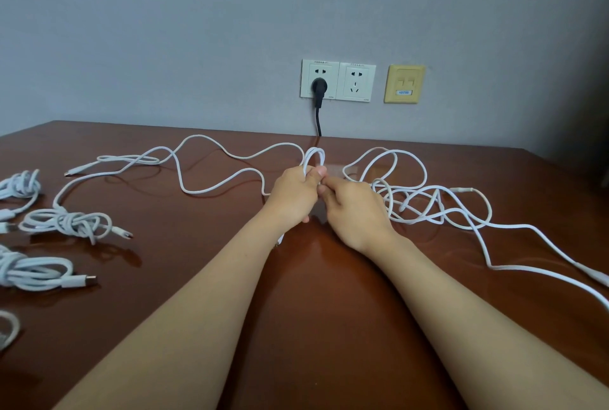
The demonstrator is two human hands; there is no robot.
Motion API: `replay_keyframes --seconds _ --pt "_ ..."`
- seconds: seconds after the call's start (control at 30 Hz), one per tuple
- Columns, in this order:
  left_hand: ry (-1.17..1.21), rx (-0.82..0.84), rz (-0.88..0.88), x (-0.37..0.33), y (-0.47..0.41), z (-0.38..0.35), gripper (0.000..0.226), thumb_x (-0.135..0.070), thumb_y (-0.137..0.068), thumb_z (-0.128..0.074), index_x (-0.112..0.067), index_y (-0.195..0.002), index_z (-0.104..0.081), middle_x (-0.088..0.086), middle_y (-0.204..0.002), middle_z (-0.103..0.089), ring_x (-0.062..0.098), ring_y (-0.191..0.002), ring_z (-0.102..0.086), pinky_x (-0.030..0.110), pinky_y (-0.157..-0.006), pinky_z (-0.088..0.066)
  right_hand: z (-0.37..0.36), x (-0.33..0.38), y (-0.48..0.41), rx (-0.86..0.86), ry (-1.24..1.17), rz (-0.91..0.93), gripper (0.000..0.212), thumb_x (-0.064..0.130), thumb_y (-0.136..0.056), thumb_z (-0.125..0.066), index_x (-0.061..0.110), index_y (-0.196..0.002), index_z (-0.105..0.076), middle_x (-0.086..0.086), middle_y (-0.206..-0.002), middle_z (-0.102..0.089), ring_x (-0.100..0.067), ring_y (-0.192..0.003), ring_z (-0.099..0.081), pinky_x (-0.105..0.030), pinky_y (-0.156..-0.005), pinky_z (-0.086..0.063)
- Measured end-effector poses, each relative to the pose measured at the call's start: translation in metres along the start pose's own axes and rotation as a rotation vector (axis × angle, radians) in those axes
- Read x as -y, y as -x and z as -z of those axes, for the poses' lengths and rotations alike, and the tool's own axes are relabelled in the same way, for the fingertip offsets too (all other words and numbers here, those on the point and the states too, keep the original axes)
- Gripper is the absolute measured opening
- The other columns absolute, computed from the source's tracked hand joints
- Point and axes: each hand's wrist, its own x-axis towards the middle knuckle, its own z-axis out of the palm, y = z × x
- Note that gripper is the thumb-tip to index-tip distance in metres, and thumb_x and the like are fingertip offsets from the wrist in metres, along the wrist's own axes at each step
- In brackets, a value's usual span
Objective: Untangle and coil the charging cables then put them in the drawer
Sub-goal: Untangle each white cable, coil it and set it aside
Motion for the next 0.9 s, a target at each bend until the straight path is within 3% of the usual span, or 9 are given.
replay_keyframes --seconds 0.17,0.27,0.43,0.57,0.73,0.9 --pt "0.072 -0.015 0.013 -0.0018 0.0016 0.002 0.038 -0.03 -0.1 -0.035 -0.018 -0.067 -0.049 -0.002 -0.05 -0.042 0.007 -0.029 -0.038 0.015 -0.034 -0.03 0.001 0.0017 0.0006 -0.037 0.02 -0.019 0.026 0.026 -0.1 -0.034 0.014 -0.105 -0.057 -0.012 -0.094 -0.064 -0.033 -0.091 -0.055 -0.031 -0.064 -0.028" --pt "0.113 -0.033 0.008 -0.0034 0.0033 0.0031 0.041 -0.027 -0.101 -0.035 -0.017 -0.063 -0.047 -0.001 -0.049 -0.04 0.012 -0.035 -0.039 0.014 -0.03 -0.027 0.0002 0.0026 -0.0011 -0.06 0.026 -0.045 0.026 0.026 -0.099 -0.035 0.012 -0.097 -0.057 -0.012 -0.093 -0.063 -0.033 -0.091 -0.055 -0.031 -0.063 -0.027" --pt "0.125 0.001 0.004 -0.0042 0.0042 0.0025 0.031 -0.026 -0.101 -0.035 -0.015 -0.086 -0.061 0.001 -0.051 -0.04 0.008 -0.033 -0.039 0.014 -0.03 -0.029 -0.0022 0.0017 -0.0011 -0.004 0.001 -0.019 0.026 0.025 -0.098 -0.036 0.016 -0.1 -0.06 -0.015 -0.093 -0.064 -0.035 -0.091 -0.056 -0.03 -0.065 -0.028" --pt "0.102 -0.027 -0.016 -0.0043 0.0042 0.0014 0.036 -0.024 -0.101 -0.035 -0.02 -0.069 -0.052 0.002 -0.053 -0.041 0.014 -0.041 -0.039 0.015 -0.032 -0.031 -0.0007 0.0026 0.0 -0.009 -0.003 -0.014 0.026 0.026 -0.099 -0.035 0.017 -0.103 -0.059 -0.014 -0.09 -0.065 -0.034 -0.089 -0.056 -0.03 -0.064 -0.029" --pt "0.131 -0.053 -0.005 -0.0045 0.0035 0.002 0.036 -0.023 -0.1 -0.036 -0.014 -0.067 -0.047 0.001 -0.053 -0.04 0.014 -0.043 -0.037 0.015 -0.031 -0.03 0.0006 0.0044 0.0009 -0.029 0.016 -0.04 0.027 0.028 -0.099 -0.035 0.012 -0.095 -0.057 -0.011 -0.089 -0.064 -0.033 -0.088 -0.055 -0.031 -0.062 -0.027" --pt "0.052 -0.023 -0.008 -0.0019 0.0038 0.0009 0.037 -0.028 -0.099 -0.039 -0.016 -0.064 -0.045 0.001 -0.056 -0.04 0.015 -0.046 -0.04 0.014 -0.032 -0.031 -0.0001 0.0033 0.0001 0.007 -0.026 -0.044 0.02 0.027 -0.099 -0.036 0.022 -0.084 -0.048 -0.003 -0.075 -0.052 -0.028 -0.08 -0.052 -0.03 -0.061 -0.026"
